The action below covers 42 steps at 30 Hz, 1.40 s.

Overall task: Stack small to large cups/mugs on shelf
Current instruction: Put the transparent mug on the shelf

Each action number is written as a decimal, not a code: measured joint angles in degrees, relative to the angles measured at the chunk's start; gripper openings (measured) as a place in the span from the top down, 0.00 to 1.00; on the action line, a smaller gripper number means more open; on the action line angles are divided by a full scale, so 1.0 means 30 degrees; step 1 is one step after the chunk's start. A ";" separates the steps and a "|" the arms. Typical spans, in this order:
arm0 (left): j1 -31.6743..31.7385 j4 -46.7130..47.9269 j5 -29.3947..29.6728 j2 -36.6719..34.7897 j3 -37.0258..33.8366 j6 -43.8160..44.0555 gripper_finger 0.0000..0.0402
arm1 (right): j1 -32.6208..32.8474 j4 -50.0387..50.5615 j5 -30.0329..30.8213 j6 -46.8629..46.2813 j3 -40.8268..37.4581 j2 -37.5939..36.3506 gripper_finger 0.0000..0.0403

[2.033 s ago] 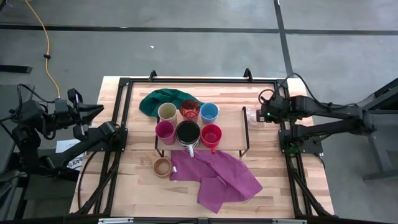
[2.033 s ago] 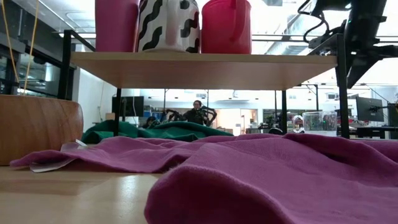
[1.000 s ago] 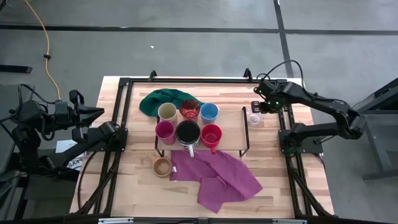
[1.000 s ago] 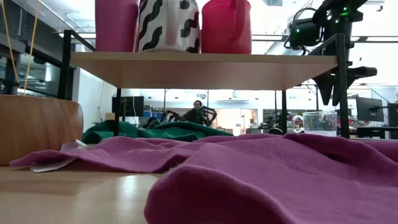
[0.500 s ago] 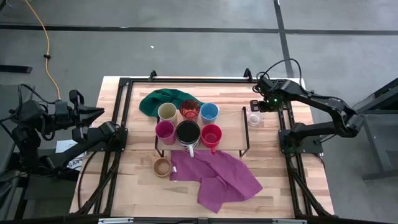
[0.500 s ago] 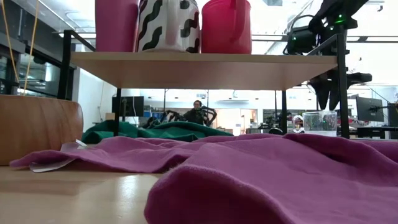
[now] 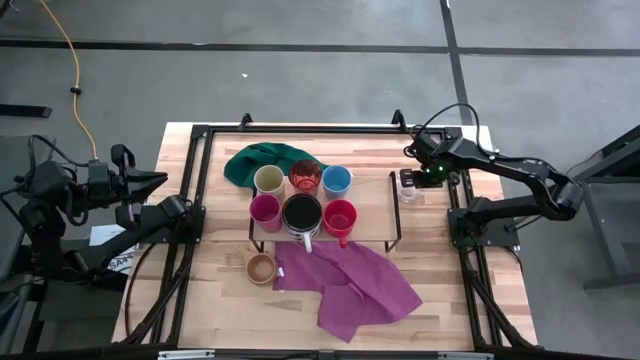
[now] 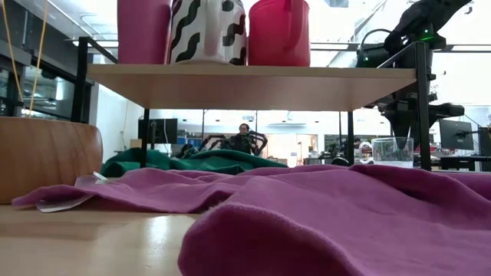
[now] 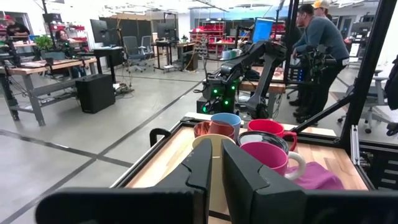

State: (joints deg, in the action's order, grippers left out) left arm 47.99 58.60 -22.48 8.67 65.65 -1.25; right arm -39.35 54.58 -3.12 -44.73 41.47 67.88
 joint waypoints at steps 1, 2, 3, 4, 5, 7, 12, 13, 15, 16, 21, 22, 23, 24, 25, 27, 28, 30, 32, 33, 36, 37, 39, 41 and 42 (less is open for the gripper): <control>0.0000 -0.0038 0.0000 0.0000 0.0000 0.0007 0.94 | 0.0000 -0.0050 0.0015 0.0000 0.0000 -0.0001 0.77; 0.0000 -0.0048 0.0000 0.0000 0.0000 0.0064 0.94 | 0.0000 -0.0067 0.0032 0.0004 0.0000 -0.0001 0.77; 0.0000 -0.0048 0.0000 0.0000 0.0000 0.0071 0.94 | 0.0000 -0.0106 0.0063 0.0016 0.0000 -0.0001 0.77; 0.0000 -0.0048 0.0000 0.0000 0.0000 0.0071 0.94 | 0.0000 -0.0137 0.0127 0.0045 0.0000 -0.0001 0.77; 0.0000 -0.0048 0.0000 0.0000 0.0000 0.0065 0.94 | 0.0000 -0.0130 0.0168 0.0066 0.0000 -0.0001 0.78; 0.0000 -0.0048 0.0000 0.0000 0.0000 0.0071 0.94 | 0.0000 -0.0130 0.0168 0.0066 0.0000 -0.0001 0.81; -0.0002 -0.0048 0.0007 0.0000 0.0000 0.0071 0.94 | 0.0000 -0.0128 0.0175 0.0073 0.0000 -0.0001 0.92; 0.0000 -0.0048 0.0007 0.0000 0.0000 0.0071 0.94 | 0.0000 -0.0124 0.0181 0.0077 0.0000 -0.0001 0.95; 0.0000 -0.0048 0.0015 0.0000 0.0000 0.0071 0.94 | 0.0000 -0.0104 0.0173 0.0234 0.0000 -0.0001 0.98; 0.0000 -0.0048 0.0015 0.0000 0.0000 0.0071 0.94 | 0.0000 -0.0107 0.0175 0.0278 0.0000 -0.0001 0.99; 0.0000 -0.0048 0.0038 0.0000 0.0000 0.0071 0.94 | 0.0000 -0.0086 0.0335 0.0290 0.0000 -0.0001 0.99; -0.0001 -0.0048 0.0044 0.0000 0.0000 0.0071 0.94 | 0.0000 -0.0086 0.0343 0.0363 0.0000 -0.0001 0.99; 0.0000 -0.0048 0.0051 0.0000 0.0000 0.0071 0.94 | 0.0000 -0.0078 0.0335 0.0392 0.0000 -0.0001 1.00; 0.0000 -0.0048 0.0051 0.0000 0.0000 0.0071 0.94 | 0.0000 -0.0061 0.0335 0.0378 0.0000 -0.0001 1.00; -0.0002 -0.0048 0.0064 0.0000 0.0000 0.0071 0.94 | 0.0000 -0.0021 0.0335 0.0386 0.0000 -0.0008 0.99; -0.0002 -0.0048 0.0117 0.0000 0.0000 0.0064 0.94 | 0.0000 0.0220 0.0345 0.0426 0.0092 -0.0008 1.00; -0.0002 -0.0048 0.0124 0.0000 0.0000 0.0056 0.94 | 0.0000 0.0438 0.0421 0.0496 0.0256 -0.0008 1.00; -0.0003 -0.0048 0.0177 0.0000 0.0000 0.0056 0.94 | 0.0000 0.0936 0.0875 0.0683 0.0844 -0.0008 1.00; -0.0006 -0.0048 0.0235 0.0000 0.0000 0.0048 0.94 | 0.0000 0.1778 0.1676 0.0978 0.1691 -0.0008 1.00; 0.0000 -0.0048 0.0262 0.0000 0.0000 0.0042 0.94 | 0.0000 0.2130 0.2119 0.1122 0.2189 -0.0008 1.00; -0.0001 -0.0048 0.0262 0.0000 0.0000 0.0005 0.94 | -0.0076 0.3083 0.2941 0.1648 0.3588 -0.0016 1.00; -0.0001 -0.0048 0.0262 0.0000 0.0000 0.0004 0.94 | -0.0123 0.3375 0.3100 0.1805 0.4009 -0.0016 1.00; 0.0000 -0.0048 0.0262 0.0000 0.0000 0.0003 0.94 | -0.0131 0.3742 0.3478 0.2064 0.4895 -0.0016 1.00; -0.0001 -0.0048 0.0262 0.0000 0.0000 0.0005 0.94 | -0.0131 0.4171 0.3983 0.2261 0.5775 -0.0016 1.00; 0.0000 -0.0048 0.0256 0.0000 0.0000 0.0005 0.94 | -0.0131 0.4361 0.4173 0.2439 0.6217 -0.0016 1.00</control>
State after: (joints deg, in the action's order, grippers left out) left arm 47.99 58.46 -21.71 8.67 65.65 -1.23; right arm -39.75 67.67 9.40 -37.41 60.13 67.83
